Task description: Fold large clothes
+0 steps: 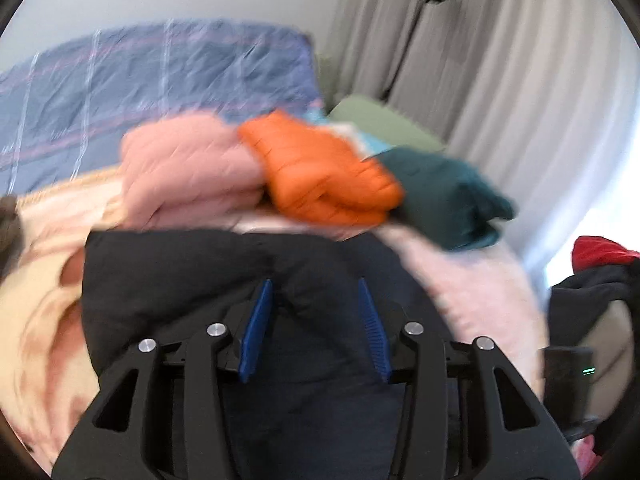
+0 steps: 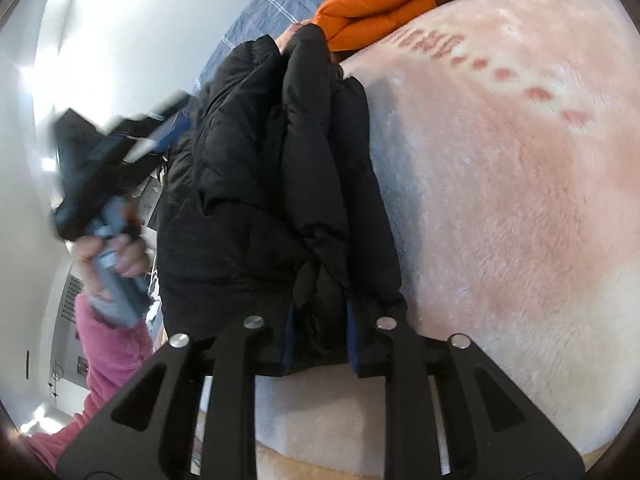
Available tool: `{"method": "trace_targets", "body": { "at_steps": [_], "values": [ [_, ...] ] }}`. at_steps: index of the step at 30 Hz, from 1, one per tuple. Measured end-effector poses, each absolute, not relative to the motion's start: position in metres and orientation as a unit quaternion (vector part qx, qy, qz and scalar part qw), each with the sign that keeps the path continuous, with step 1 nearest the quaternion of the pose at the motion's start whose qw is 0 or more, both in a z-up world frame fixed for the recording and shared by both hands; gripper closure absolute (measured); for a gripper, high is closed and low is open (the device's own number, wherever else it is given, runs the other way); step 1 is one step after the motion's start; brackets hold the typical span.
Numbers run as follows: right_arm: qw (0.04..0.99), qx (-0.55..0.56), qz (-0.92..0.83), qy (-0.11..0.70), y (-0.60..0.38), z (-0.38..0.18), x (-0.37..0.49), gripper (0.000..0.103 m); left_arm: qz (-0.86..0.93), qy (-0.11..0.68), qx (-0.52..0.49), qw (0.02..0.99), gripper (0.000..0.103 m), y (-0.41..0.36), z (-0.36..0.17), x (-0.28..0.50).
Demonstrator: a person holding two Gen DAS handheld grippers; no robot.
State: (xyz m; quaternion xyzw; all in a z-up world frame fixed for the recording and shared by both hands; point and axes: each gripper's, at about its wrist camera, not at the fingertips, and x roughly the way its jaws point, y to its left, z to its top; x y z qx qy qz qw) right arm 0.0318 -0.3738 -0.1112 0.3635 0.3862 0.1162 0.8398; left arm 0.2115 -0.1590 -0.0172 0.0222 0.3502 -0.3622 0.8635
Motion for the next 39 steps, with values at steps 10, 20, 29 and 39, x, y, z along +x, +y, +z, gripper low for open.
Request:
{"method": "trace_targets", "body": {
  "at_steps": [10,20,29,39],
  "values": [
    [0.952,0.173,0.109,0.227,-0.335,0.003,0.0,0.059,-0.361,0.376,0.035,0.853,0.064,-0.173,-0.058,0.223],
    [0.918,0.186,0.048,0.346,-0.328,-0.092,0.095,0.084,-0.365,0.381,0.046,0.848,0.062,-0.173,-0.067,0.225],
    [0.917,0.16,0.039,0.364,-0.316,-0.09,0.106,0.084,-0.352,0.358,0.08,0.861,0.058,-0.177,-0.078,0.218],
    [0.914,0.152,0.04,0.375,-0.315,-0.099,0.112,0.083,-0.346,0.357,0.096,0.862,0.057,-0.182,-0.085,0.219]
  ]
}}
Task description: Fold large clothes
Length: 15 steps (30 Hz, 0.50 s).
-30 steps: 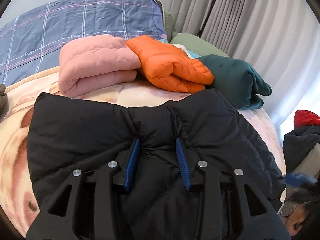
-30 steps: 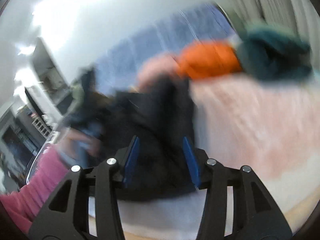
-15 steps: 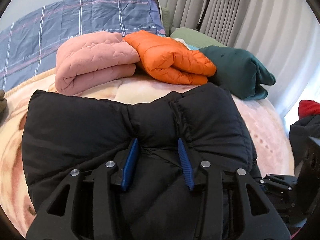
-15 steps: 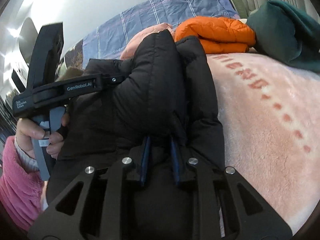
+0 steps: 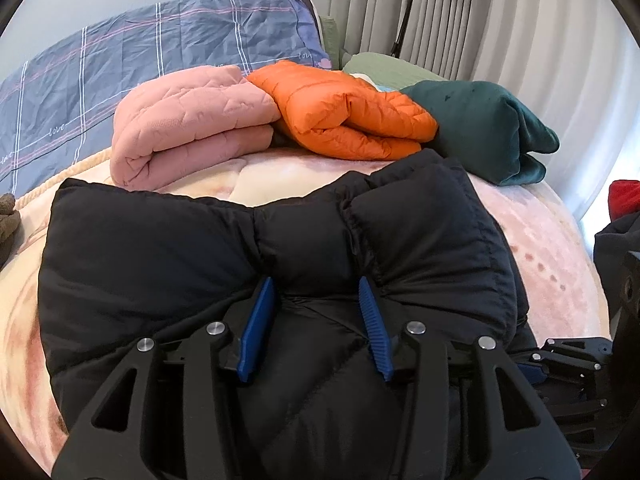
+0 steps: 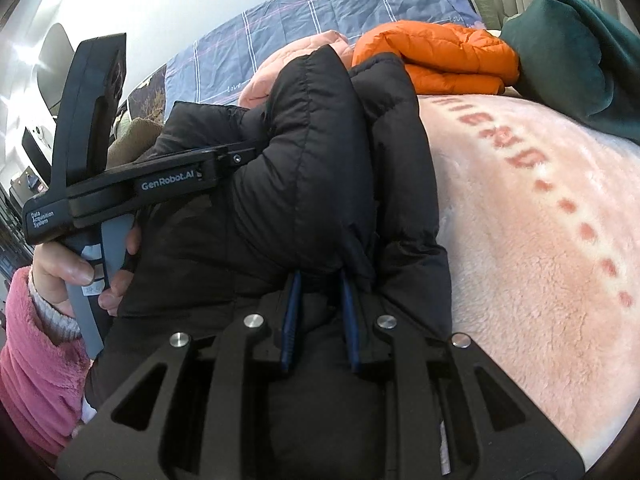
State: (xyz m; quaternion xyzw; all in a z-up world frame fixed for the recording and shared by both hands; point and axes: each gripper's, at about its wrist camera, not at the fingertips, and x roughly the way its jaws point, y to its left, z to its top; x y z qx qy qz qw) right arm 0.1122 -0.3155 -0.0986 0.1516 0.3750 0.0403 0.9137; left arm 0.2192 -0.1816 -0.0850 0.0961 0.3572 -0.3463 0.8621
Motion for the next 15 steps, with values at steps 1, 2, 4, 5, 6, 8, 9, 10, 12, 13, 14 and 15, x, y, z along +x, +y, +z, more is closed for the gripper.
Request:
{"method": "trace_targets", "body": {
  "at_steps": [1,2,4,5,6,8,9,10,12,13,14,15],
  "values": [
    [0.914,0.15,0.04,0.375,-0.315,-0.098,0.113,0.083,-0.346,0.358,0.097,0.862,0.057,-0.182,-0.085,0.22],
    [0.914,0.15,0.04,0.375,-0.315,-0.098,0.112,0.083,-0.345,0.358,0.098,0.862,0.057,-0.182,-0.086,0.22],
    [0.914,0.149,0.04,0.374,-0.315,-0.098,0.113,0.083,-0.344,0.359,0.101,0.862,0.057,-0.183,-0.085,0.219],
    [0.915,0.148,0.04,0.374,-0.315,-0.098,0.113,0.083,-0.345,0.361,0.102,0.86,0.057,-0.182,-0.084,0.22],
    [0.915,0.147,0.04,0.373,-0.314,-0.099,0.113,0.083,-0.349,0.363,0.099,0.859,0.057,-0.181,-0.082,0.22],
    [0.917,0.143,0.039,0.371,-0.313,-0.099,0.112,0.083,-0.361,0.369,0.069,0.854,0.057,-0.17,-0.073,0.225],
    [0.917,0.141,0.038,0.371,-0.313,-0.099,0.112,0.083,-0.358,0.367,0.039,0.858,0.06,-0.157,-0.066,0.231],
    [0.918,0.139,0.037,0.37,-0.312,-0.099,0.112,0.083,-0.348,0.362,0.016,0.865,0.062,-0.144,-0.06,0.237],
    [0.918,0.138,0.037,0.37,-0.312,-0.099,0.112,0.083,-0.31,0.352,-0.009,0.883,0.082,-0.123,-0.051,0.251],
    [0.918,0.139,0.038,0.369,-0.313,-0.099,0.113,0.083,-0.292,0.351,-0.016,0.889,0.087,-0.113,-0.049,0.259],
    [0.918,0.14,0.04,0.369,-0.313,-0.099,0.113,0.083,-0.274,0.354,-0.017,0.894,0.099,-0.103,-0.052,0.269],
    [0.918,0.141,0.042,0.368,-0.314,-0.099,0.113,0.083,-0.261,0.356,-0.008,0.897,0.099,-0.099,-0.056,0.275]
  ]
}}
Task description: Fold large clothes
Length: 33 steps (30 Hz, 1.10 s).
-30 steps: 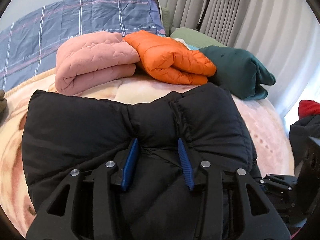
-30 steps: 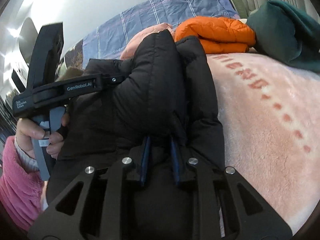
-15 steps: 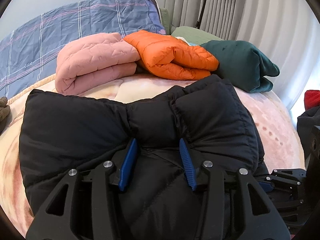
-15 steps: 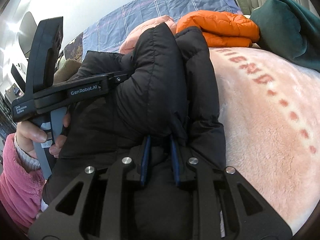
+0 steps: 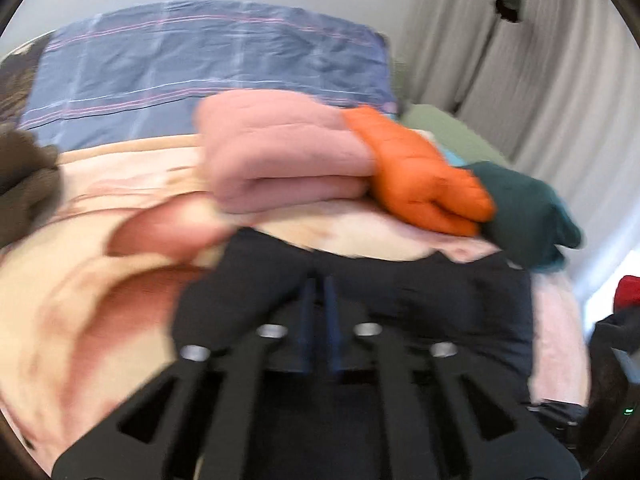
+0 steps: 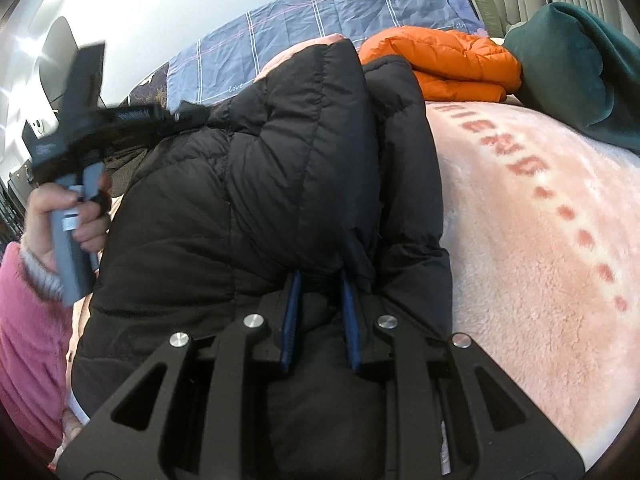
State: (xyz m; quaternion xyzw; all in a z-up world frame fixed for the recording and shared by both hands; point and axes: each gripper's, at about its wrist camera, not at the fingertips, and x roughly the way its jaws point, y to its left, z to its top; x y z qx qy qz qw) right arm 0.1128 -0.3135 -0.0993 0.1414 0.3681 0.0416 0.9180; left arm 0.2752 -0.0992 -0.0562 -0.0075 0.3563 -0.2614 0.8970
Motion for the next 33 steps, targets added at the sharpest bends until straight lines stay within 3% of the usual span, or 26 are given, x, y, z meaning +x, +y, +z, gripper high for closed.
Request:
{"method": "trace_targets", "body": {
  "at_steps": [4,11,18,22,26,29,33],
  "values": [
    [0.917,0.147,0.056,0.365,-0.314,-0.1,0.115,0.082,-0.234,0.367,0.077,0.897,0.099,-0.114,-0.103,0.286],
    [0.917,0.15,0.057,0.366,-0.313,-0.1,0.115,0.082,-0.256,0.383,0.035,0.887,0.099,-0.104,-0.109,0.293],
    [0.918,0.138,0.049,0.367,-0.309,-0.1,0.113,0.082,-0.235,0.362,0.074,0.899,0.099,-0.119,-0.074,0.27],
    [0.919,0.137,0.048,0.367,-0.308,-0.1,0.113,0.082,-0.327,0.316,0.071,0.888,0.097,-0.146,-0.027,0.242],
    [0.919,0.138,0.049,0.367,-0.309,-0.1,0.112,0.082,-0.423,0.326,0.129,0.836,0.067,-0.212,-0.023,0.231],
    [0.919,0.143,0.044,0.365,-0.311,-0.099,0.112,0.081,-0.391,0.394,0.169,0.814,0.066,-0.246,-0.076,0.253],
    [0.916,0.162,0.047,0.363,-0.319,-0.1,0.113,0.081,-0.397,0.421,0.112,0.807,0.066,-0.239,-0.095,0.273]
  ]
}}
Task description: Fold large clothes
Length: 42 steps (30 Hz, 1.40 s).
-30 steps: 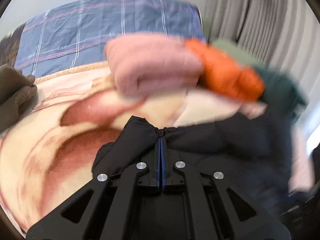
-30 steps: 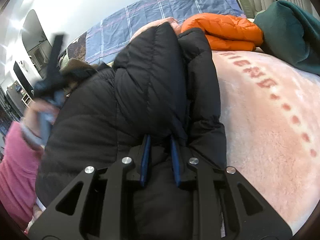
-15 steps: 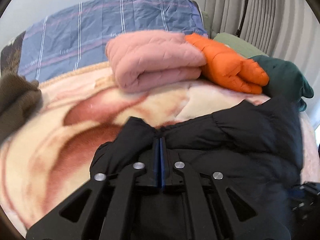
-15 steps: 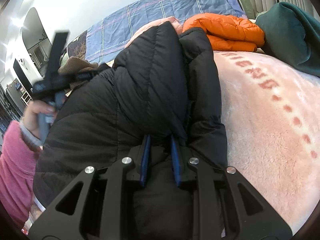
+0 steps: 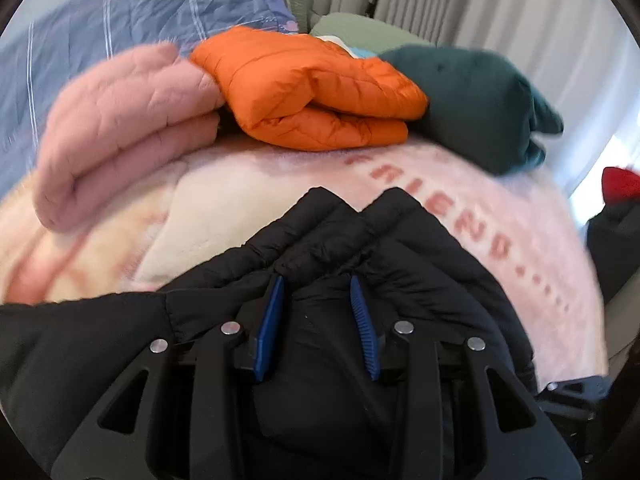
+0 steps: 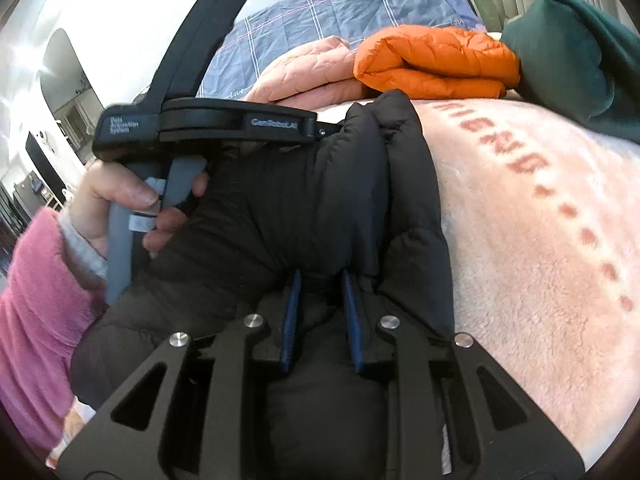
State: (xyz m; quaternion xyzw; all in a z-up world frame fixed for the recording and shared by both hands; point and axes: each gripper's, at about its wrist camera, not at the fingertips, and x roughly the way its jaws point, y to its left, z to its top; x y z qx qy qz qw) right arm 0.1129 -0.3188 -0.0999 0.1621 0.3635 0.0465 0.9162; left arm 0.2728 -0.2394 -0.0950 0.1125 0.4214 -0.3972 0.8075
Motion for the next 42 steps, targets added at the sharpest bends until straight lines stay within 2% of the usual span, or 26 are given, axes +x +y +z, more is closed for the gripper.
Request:
{"method": "trace_targets", "body": {
  "at_steps": [7,10,14,17,19,21,31,36,38,42],
  "values": [
    [0.92,0.13,0.04,0.367,-0.31,-0.088,0.11,0.08,-0.405,0.419,0.084,0.808,0.066,-0.226,-0.102,0.271],
    [0.92,0.137,0.053,0.364,-0.316,-0.059,0.106,0.075,-0.4,0.414,0.089,0.813,0.066,-0.227,-0.1,0.27],
    [0.941,0.1,0.049,0.321,-0.319,-0.019,0.112,0.075,-0.406,0.407,0.063,0.816,0.067,-0.218,-0.097,0.272],
    [0.928,0.111,0.061,0.351,-0.319,-0.033,0.135,0.079,-0.397,0.396,0.039,0.827,0.067,-0.206,-0.093,0.272],
    [0.916,0.09,0.047,0.387,-0.315,-0.067,0.151,0.08,-0.394,0.392,0.024,0.831,0.067,-0.198,-0.092,0.273],
    [0.917,0.087,0.05,0.385,-0.314,-0.09,0.155,0.08,-0.398,0.4,-0.003,0.825,0.067,-0.191,-0.094,0.28],
    [0.926,0.061,0.024,0.371,-0.308,-0.096,0.146,0.08,-0.385,0.402,0.004,0.831,0.067,-0.178,-0.078,0.276],
    [0.926,0.072,0.031,0.369,-0.311,-0.097,0.147,0.08,-0.252,0.338,0.097,0.902,0.068,-0.128,-0.059,0.274],
    [0.926,0.075,0.036,0.367,-0.311,-0.096,0.147,0.079,-0.197,0.325,0.15,0.913,0.075,-0.116,-0.076,0.278],
    [0.927,0.069,0.039,0.367,-0.306,-0.096,0.148,0.078,-0.181,0.345,0.132,0.912,0.08,-0.11,-0.11,0.285]
  ]
}}
